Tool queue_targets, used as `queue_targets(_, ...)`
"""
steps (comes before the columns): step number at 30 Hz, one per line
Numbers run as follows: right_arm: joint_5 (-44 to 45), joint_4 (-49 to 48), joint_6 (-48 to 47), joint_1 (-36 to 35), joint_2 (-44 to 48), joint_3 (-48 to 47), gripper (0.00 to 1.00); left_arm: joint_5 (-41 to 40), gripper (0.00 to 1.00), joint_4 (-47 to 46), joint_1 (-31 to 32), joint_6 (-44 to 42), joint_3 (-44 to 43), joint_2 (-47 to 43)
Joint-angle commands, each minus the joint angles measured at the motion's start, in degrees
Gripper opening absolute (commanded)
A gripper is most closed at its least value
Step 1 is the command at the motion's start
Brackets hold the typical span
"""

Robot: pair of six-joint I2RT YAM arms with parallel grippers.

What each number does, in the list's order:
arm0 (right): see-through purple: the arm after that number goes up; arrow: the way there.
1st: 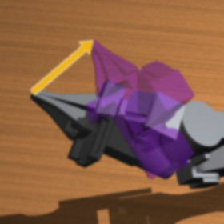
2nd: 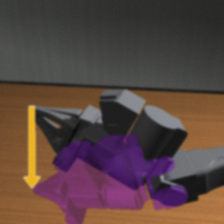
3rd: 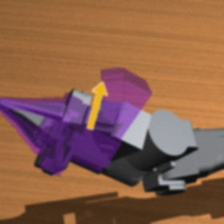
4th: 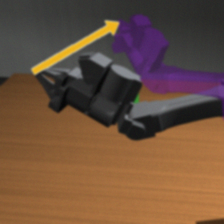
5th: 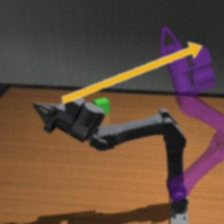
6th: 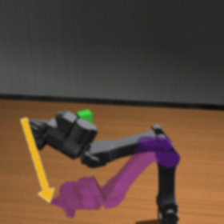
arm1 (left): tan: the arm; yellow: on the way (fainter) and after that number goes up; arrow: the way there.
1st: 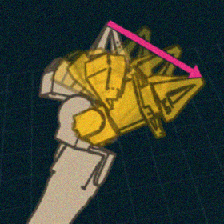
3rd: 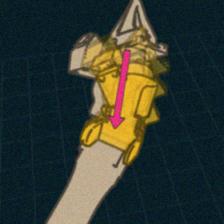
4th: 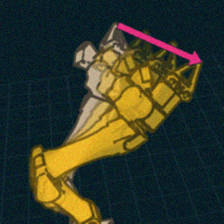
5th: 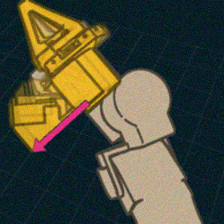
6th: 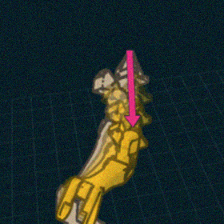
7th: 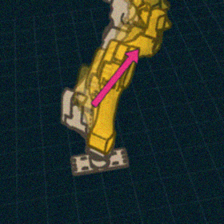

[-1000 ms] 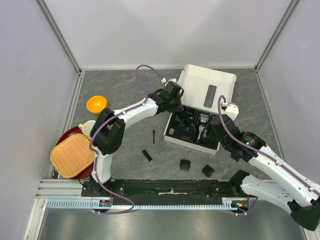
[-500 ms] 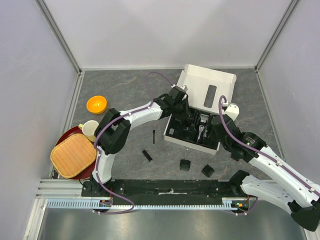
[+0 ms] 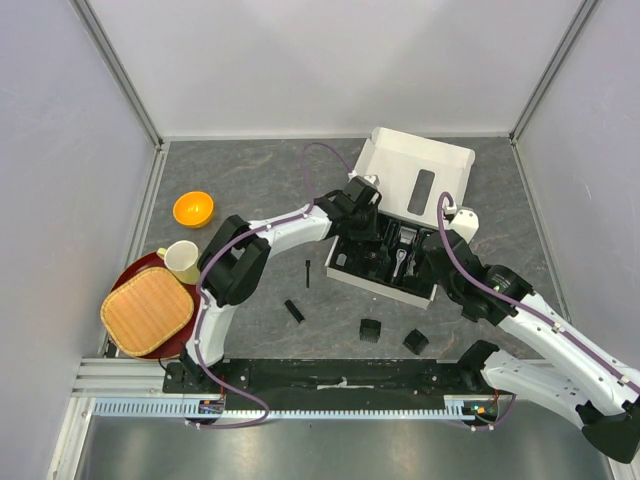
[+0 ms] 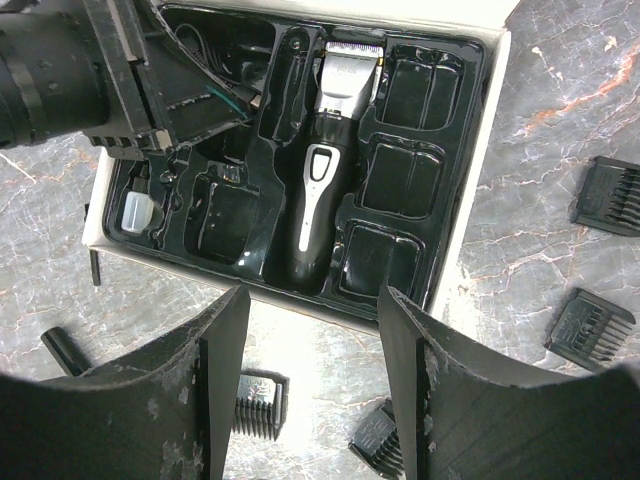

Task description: Sort the hair-cutting tools

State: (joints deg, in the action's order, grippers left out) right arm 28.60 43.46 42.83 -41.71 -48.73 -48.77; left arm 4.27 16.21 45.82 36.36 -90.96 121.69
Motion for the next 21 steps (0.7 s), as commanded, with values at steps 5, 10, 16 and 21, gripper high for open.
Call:
queue_targets(5, 2.0, 1.7, -0.3, 0.2, 0.6, -2.1, 0.65, -4.1, 0.34, -1.0, -0.5, -5.9, -1.7, -10.3)
queue_targets(10, 1.9, 3.9, -1.7, 0.2, 0.7, -3.1, 0.71, -7.4, 0.51, -0.4, -0.5, -6.8, -0.3, -16.6)
queue_targets(16, -3.9, 4.9, -5.7, 0.2, 0.3, -3.3, 0.88, -21.5, 0.8, 0.0, -0.6, -5.1, 8.1, -29.8)
queue_targets(21, -10.8, 1.3, -7.5, 0.1, 0.4, -0.6, 0.98, -28.7, 0.98, 3.1, -1.0, -4.5, 14.1, -39.7)
